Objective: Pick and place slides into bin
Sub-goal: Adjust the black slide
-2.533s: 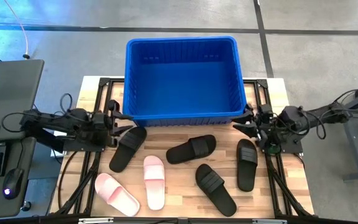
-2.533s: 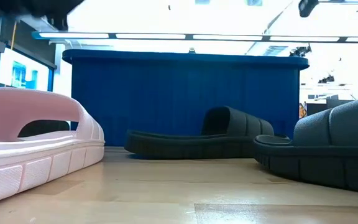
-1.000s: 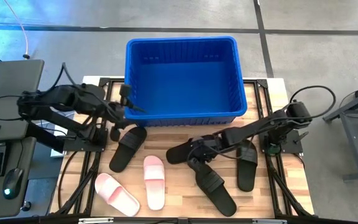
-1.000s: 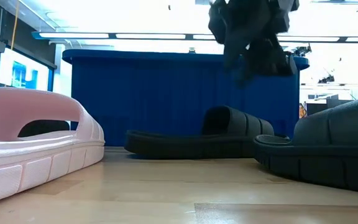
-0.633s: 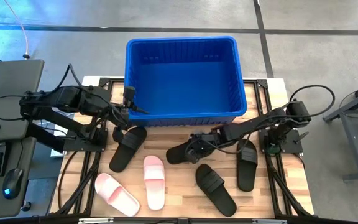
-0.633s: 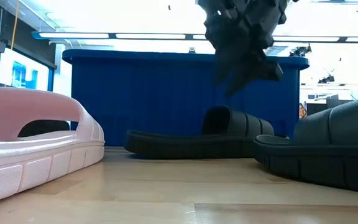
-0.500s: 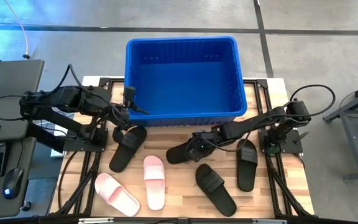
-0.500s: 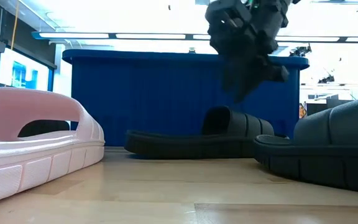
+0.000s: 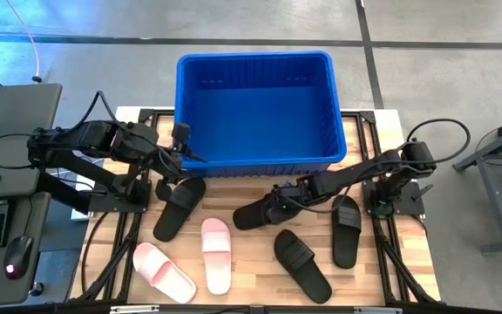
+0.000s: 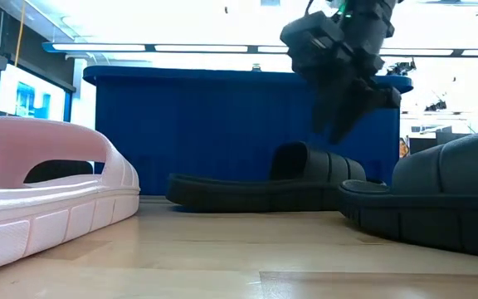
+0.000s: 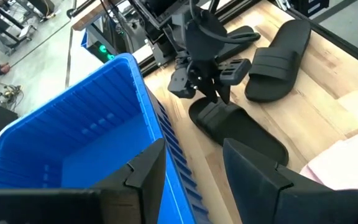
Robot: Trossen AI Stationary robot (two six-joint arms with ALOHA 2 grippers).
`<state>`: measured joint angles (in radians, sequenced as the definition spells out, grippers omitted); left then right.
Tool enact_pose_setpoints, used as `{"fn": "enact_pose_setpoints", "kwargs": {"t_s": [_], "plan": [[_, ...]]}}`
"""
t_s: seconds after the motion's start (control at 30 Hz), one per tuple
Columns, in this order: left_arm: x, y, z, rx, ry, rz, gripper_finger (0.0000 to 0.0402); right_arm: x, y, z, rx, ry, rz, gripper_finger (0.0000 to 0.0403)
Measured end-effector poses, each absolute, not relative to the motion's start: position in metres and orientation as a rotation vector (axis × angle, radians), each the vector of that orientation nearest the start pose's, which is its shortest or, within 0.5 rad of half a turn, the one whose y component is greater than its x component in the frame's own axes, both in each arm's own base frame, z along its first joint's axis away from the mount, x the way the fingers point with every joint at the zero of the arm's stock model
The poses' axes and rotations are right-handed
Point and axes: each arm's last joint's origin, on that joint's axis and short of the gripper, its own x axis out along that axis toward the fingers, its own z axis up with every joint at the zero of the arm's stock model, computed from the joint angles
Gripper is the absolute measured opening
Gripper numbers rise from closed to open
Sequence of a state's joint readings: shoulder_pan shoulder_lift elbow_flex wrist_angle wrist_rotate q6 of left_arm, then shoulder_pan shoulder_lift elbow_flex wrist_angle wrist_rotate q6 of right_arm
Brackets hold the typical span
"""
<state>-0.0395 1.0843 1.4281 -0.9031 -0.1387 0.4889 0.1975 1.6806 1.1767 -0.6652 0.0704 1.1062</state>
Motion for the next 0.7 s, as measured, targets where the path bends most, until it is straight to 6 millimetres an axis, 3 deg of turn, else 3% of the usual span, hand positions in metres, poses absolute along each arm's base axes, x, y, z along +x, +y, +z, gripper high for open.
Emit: {"fn": "enact_pose_setpoints", "kwargs": {"t_s": [0.2, 0.43, 0.7], "plan": [[0.189, -0.003, 0.425, 0.525, 0.571, -0.042, 0.015, 0.34, 0.064, 0.218, 0.886, 0.875, -0.516, 0.0145], [0.189, -0.003, 0.425, 0.522, 0.569, -0.04, 0.015, 0.337, 0.064, 0.199, 0.907, 0.998, -0.598, 0.0145], [0.189, -0.003, 0.425, 0.503, 0.568, -0.033, 0.015, 0.342, 0.062, 0.203, 0.844, 0.97, -0.602, 0.0145]]}}
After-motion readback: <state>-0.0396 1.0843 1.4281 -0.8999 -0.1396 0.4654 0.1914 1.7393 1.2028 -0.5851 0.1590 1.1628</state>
